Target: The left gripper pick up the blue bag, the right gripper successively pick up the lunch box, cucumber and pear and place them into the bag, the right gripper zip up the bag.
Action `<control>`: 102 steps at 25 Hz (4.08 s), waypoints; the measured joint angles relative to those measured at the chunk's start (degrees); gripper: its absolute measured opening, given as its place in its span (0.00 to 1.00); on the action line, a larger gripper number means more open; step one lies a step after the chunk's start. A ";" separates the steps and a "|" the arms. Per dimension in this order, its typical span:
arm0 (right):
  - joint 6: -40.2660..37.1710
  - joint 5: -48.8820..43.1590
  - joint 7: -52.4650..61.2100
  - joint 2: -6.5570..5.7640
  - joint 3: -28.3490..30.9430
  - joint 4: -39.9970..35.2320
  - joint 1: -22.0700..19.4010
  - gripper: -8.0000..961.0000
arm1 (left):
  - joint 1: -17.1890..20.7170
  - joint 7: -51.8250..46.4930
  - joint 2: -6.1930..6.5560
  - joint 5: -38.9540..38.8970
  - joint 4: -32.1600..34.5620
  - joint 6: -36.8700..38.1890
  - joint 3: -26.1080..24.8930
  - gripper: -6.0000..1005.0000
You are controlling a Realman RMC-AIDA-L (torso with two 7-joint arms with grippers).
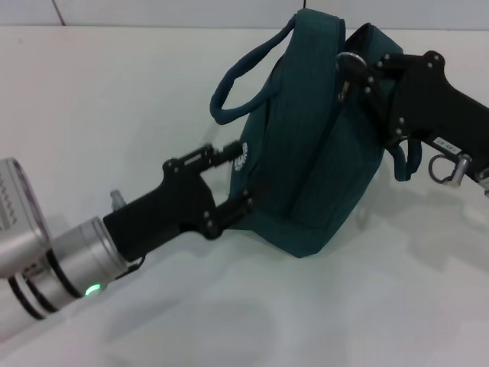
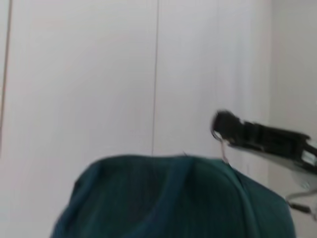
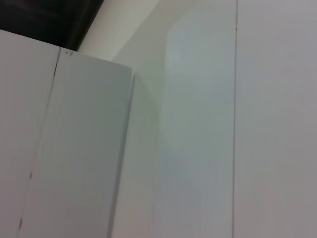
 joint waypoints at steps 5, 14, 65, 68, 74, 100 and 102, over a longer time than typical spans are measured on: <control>-0.11 0.14 -0.16 0.00 -1.06 -0.42 0.28 0.02 | -2.07 -2.62 -0.10 -2.91 -0.32 -0.21 0.20 0.65; -0.11 0.14 -1.66 -0.02 -1.11 -0.61 -0.08 0.02 | -3.94 -3.64 -0.12 -3.25 -0.33 0.51 0.31 0.88; -4.46 1.93 -3.06 -0.39 2.73 0.50 -5.45 0.02 | 2.91 8.12 1.37 2.55 8.51 0.33 -0.03 0.06; -4.36 1.93 -3.07 -0.45 4.35 0.78 -5.86 0.02 | 2.74 7.92 1.37 2.51 8.68 -0.28 -0.04 0.06; -4.13 1.93 -3.07 -0.52 7.65 2.56 -6.22 0.02 | 2.67 7.51 1.39 2.30 8.74 -0.73 -1.44 0.06; 2.08 2.05 -3.06 -0.78 11.68 6.55 -6.83 0.09 | 1.95 0.48 1.60 2.46 8.86 -3.90 -5.81 0.06; 2.08 1.82 -3.13 -0.77 11.40 6.28 -6.70 0.10 | 1.85 0.60 1.50 2.58 8.86 -3.90 -5.72 0.06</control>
